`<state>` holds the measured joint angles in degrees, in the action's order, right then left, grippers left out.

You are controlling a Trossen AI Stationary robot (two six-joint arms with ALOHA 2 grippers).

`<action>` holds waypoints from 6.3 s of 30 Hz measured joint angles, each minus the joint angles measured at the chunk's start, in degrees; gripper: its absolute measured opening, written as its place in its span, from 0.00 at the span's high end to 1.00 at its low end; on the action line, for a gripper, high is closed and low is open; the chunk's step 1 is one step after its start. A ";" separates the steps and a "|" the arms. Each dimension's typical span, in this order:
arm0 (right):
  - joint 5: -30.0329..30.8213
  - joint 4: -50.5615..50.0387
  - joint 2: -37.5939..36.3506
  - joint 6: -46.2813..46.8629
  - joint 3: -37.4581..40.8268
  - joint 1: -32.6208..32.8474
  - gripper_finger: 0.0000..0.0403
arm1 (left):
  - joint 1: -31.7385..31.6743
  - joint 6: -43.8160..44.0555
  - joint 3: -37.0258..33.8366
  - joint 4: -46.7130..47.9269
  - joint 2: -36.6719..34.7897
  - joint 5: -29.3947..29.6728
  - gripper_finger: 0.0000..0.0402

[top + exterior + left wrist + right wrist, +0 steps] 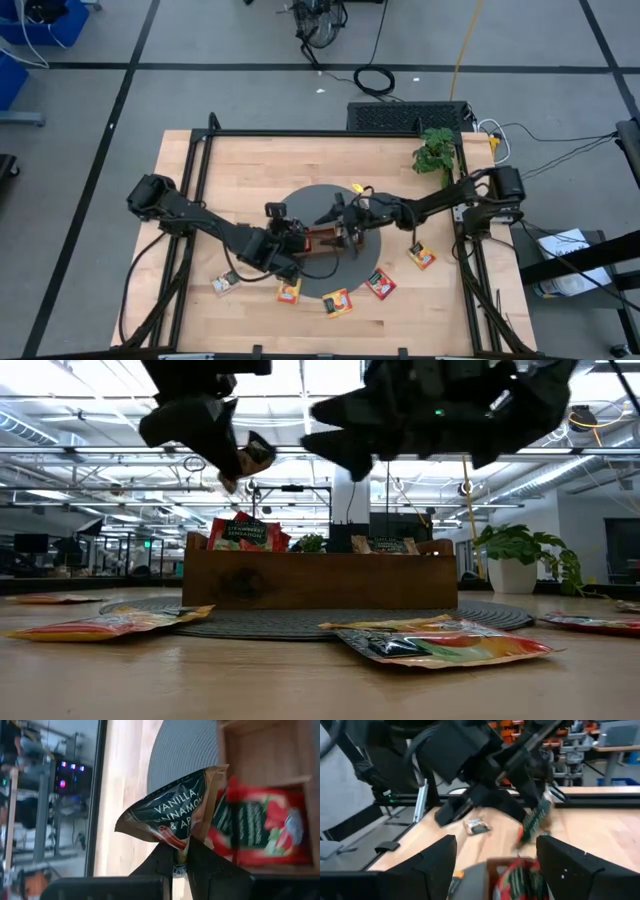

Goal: Pick & Place Tea
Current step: Put the yellow tea bag into the right section of the wooden organizer

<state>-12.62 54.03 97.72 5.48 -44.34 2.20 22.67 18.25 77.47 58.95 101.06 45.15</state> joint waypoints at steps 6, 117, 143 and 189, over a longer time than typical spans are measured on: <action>-2.03 -0.98 5.04 -0.07 -4.37 -1.15 0.37 | -0.14 -9.25 0.00 -6.09 -0.05 0.33 0.93; 2.12 -46.42 -13.15 -5.93 1.38 -0.93 0.62 | 5.06 -0.02 -0.04 -12.76 -17.81 -9.03 0.09; 8.22 -47.10 -12.20 -13.50 1.34 3.78 1.00 | 4.25 -0.10 -0.04 -12.48 -17.81 -9.01 0.09; 8.04 -39.29 -40.29 -13.53 6.47 11.04 1.00 | 7.29 35.77 -10.17 0.37 -17.81 -33.67 0.09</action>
<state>-4.58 14.74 57.44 -8.04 -37.87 13.25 29.95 54.02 67.30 59.31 83.24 11.47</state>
